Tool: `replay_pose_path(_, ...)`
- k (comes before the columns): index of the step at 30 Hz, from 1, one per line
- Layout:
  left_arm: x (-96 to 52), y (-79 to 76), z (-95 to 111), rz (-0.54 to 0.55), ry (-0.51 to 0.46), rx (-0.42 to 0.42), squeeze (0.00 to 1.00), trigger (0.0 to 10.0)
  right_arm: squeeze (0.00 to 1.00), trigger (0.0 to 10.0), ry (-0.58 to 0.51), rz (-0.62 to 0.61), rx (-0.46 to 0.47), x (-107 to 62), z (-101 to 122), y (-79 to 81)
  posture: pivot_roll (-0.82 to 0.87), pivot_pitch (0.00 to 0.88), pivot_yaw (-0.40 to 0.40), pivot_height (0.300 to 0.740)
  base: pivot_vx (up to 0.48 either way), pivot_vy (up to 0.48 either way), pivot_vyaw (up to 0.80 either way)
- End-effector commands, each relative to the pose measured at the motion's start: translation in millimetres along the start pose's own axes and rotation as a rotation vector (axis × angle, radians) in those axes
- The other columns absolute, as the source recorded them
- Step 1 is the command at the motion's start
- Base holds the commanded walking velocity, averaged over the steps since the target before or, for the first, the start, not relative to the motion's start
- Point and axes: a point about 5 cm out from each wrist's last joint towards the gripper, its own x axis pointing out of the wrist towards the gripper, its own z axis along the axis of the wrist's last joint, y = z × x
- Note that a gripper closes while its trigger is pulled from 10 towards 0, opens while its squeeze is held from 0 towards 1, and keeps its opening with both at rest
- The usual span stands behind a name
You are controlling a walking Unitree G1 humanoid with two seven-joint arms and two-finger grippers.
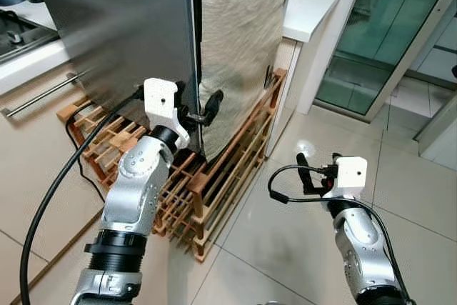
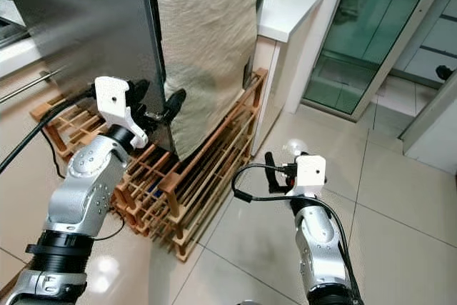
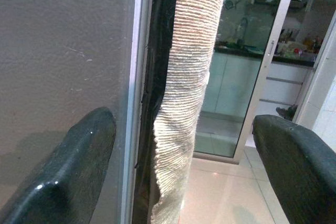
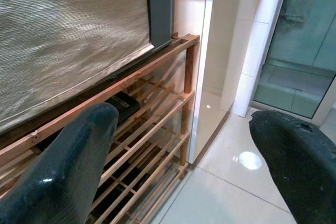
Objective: Restocking fridge
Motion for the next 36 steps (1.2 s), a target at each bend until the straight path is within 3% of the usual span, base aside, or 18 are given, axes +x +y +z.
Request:
replay_pose_path(1,1.6,0.3,1.2,0.006,-0.001,0.004,0.0,10.0,0.0,10.0,0.002,-0.005,-0.009,0.2,0.0,-2.7,-0.09,0.0,-0.007,0.74,0.0,0.0,0.0)
replay_pose_path(7,13.1,-1.9,3.8,0.003,-0.015,0.012,0.0,10.0,0.0,10.0,-0.074,0.084,-0.04,-5.4,13.7,9.9,-0.11,0.0,0.001,0.74,0.0,0.0,0.0)
replay_pose_path(8,15.8,-4.4,3.2,-0.009,-0.014,0.012,0.0,10.0,0.0,10.0,-0.11,0.157,-0.057,-9.6,21.9,20.7,-0.11,0.0,0.006,0.74,0.0,0.0,0.0)
replay_pose_path(10,18.3,-7.1,3.4,-0.02,-0.016,0.015,0.0,10.0,0.0,10.0,-0.127,0.204,-0.072,-14.5,26.8,27.3,-0.12,0.0,0.007,0.74,0.0,0.0,0.0)
replay_pose_path(23,34.8,-6.1,11.7,-0.01,-0.052,0.033,0.0,10.0,0.0,10.0,-0.132,0.243,-0.073,-21.9,31.4,34.4,-0.13,0.0,0.019,0.74,0.0,0.0,0.0)
replay_pose_path(27,38.9,1.0,10.9,0.05,-0.041,-0.039,0.0,10.0,0.0,10.0,-0.133,0.253,-0.077,-22.3,32.5,35.8,-0.13,0.0,0.019,0.74,0.0,0.0,0.0)
replay_pose_path(36,48.6,-21.6,11.4,-0.082,-0.053,-0.041,0.0,10.0,0.0,10.0,-0.153,0.301,-0.075,-20.7,41.8,44.4,-0.14,0.0,0.016,0.74,0.0,0.0,0.0)
